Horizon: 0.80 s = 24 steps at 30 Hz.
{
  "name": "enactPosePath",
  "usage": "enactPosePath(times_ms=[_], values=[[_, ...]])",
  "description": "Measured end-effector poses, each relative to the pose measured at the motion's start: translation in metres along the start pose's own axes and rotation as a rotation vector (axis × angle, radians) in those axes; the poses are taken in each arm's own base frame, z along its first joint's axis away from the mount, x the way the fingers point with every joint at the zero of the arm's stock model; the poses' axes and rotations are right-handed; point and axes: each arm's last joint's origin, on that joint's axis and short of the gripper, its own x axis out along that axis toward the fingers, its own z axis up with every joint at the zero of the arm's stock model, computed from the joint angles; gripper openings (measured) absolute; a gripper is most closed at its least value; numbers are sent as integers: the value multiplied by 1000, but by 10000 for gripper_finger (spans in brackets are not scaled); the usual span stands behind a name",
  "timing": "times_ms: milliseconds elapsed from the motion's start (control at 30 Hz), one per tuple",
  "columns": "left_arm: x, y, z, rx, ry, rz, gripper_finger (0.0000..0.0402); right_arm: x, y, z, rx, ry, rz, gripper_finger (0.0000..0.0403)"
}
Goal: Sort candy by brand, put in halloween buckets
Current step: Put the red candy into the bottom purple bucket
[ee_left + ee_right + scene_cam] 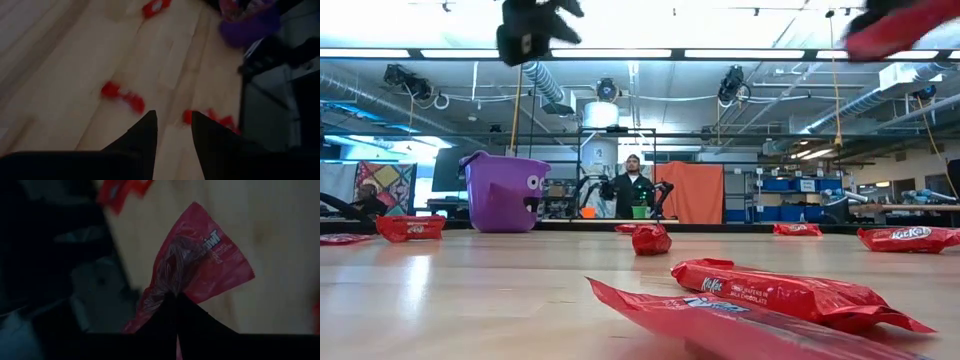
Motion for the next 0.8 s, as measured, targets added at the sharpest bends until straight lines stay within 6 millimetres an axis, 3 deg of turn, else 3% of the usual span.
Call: enactPosePath(times_ms=[167, 300, 800], values=[[0, -2, 3, -48, -28, -22, 124, -16, 15, -40, 64, 68, 54, 7], [0, 3, -3, -169, 22, 41, 124, -17, 27, -69, 86, 132, 52, 7], [-4, 14, -23, -322, 206, 198, 124, 32, 66, -144, 20, 402, -84, 12]])
